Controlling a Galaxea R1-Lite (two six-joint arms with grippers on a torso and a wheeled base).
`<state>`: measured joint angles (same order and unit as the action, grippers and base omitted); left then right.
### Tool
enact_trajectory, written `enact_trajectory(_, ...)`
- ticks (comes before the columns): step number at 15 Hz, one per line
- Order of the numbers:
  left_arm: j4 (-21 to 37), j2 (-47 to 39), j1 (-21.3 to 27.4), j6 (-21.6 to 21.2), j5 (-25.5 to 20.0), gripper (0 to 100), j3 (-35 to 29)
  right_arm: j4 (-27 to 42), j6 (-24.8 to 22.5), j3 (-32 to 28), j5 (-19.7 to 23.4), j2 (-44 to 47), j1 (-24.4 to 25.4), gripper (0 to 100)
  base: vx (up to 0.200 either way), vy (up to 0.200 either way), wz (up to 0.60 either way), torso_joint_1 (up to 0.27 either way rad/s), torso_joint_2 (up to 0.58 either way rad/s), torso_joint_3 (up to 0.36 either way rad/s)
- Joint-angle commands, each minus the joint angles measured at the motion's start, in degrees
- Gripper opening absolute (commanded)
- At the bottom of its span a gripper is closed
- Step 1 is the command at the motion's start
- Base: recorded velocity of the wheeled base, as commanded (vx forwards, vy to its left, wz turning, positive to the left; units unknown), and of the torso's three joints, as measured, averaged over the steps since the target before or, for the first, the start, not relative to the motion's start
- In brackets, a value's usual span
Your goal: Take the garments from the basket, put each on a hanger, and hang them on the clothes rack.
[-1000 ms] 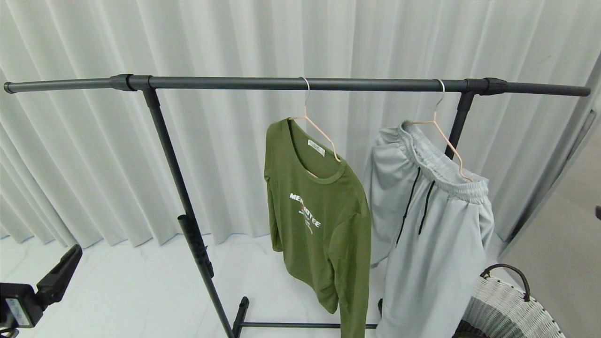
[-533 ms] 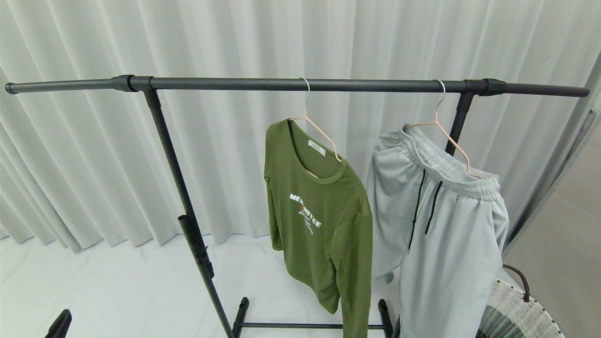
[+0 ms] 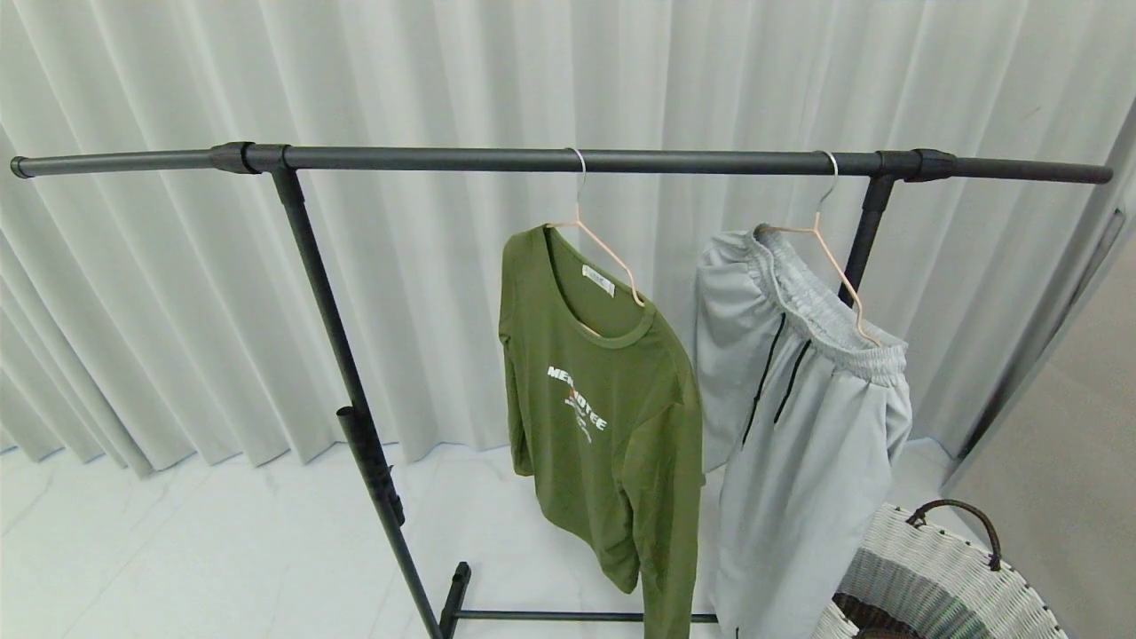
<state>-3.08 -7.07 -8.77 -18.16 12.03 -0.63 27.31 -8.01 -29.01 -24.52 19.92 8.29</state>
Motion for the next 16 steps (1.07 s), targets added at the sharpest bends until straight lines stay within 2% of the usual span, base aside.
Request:
enact_trajectory(1, 0.01, 1.45, 0.06, 0.06, -0.17, 100, 0.02, -6.30, -0.16, 8.01, 0.17, -7.53, 0.06, 100, 0.000, 0.000, 0.00, 0.000, 0.00, 0.000)
enact_trajectory(3, 0.01, 1.53, 0.06, 1.11, -0.17, 100, 0.11, -10.08, -0.16, 13.28, 2.19, -12.36, 0.50, 100, 0.000, 0.000, 0.00, 0.000, 0.00, 0.000)
enact_trajectory(4, 0.01, 1.53, 0.06, 2.96, 0.01, 100, 0.19, -12.89, -0.16, 18.64, 7.03, -18.95, 0.59, 100, 0.000, 0.000, 0.00, 0.000, 0.00, 0.000)
enact_trajectory(5, 0.01, 1.53, 0.06, 5.24, 0.10, 100, 0.28, -15.53, 1.59, 22.51, 8.52, -19.83, 0.50, 100, 0.000, 0.000, 0.00, 0.000, 0.00, 0.000)
enact_trajectory(7, -0.08, 1.53, 0.68, 5.95, -0.43, 100, 0.37, -27.31, 4.23, 28.31, 11.24, -19.66, 0.50, 100, 0.000, 0.000, 0.00, 0.000, 0.00, 0.000)
enact_trajectory(8, -0.08, 1.53, 2.00, 6.21, -1.57, 100, 0.37, -29.15, 5.28, 29.01, 11.77, -19.66, 0.50, 100, 0.000, 0.000, 0.00, 0.000, 0.00, 0.000)
enact_trajectory(10, -0.17, 1.53, 2.44, 7.00, -7.37, 100, 0.46, -29.50, 7.48, 29.01, 11.60, -19.66, 0.50, 100, 0.000, 0.000, 0.00, 0.000, 0.00, 0.000)
enact_trajectory(13, 0.36, 1.45, 2.61, 8.41, -22.32, 100, 0.63, -29.77, 7.31, 29.01, 11.68, -19.66, 0.50, 100, 0.000, 0.000, 0.00, 0.000, 0.00, 0.000)
enact_trajectory(14, 1.15, 1.36, 2.52, 9.73, -24.69, 100, 0.46, -30.03, 8.01, 29.01, 11.60, -19.66, 0.50, 100, 0.000, 0.000, 0.00, 0.000, 0.00, 0.000)
enact_trajectory(16, 1.94, 1.36, 2.61, 13.59, -24.86, 100, 0.19, -30.82, 8.36, 29.01, 11.51, -19.66, 0.50, 100, 0.000, 0.000, 0.00, 0.000, 0.00, 0.000)
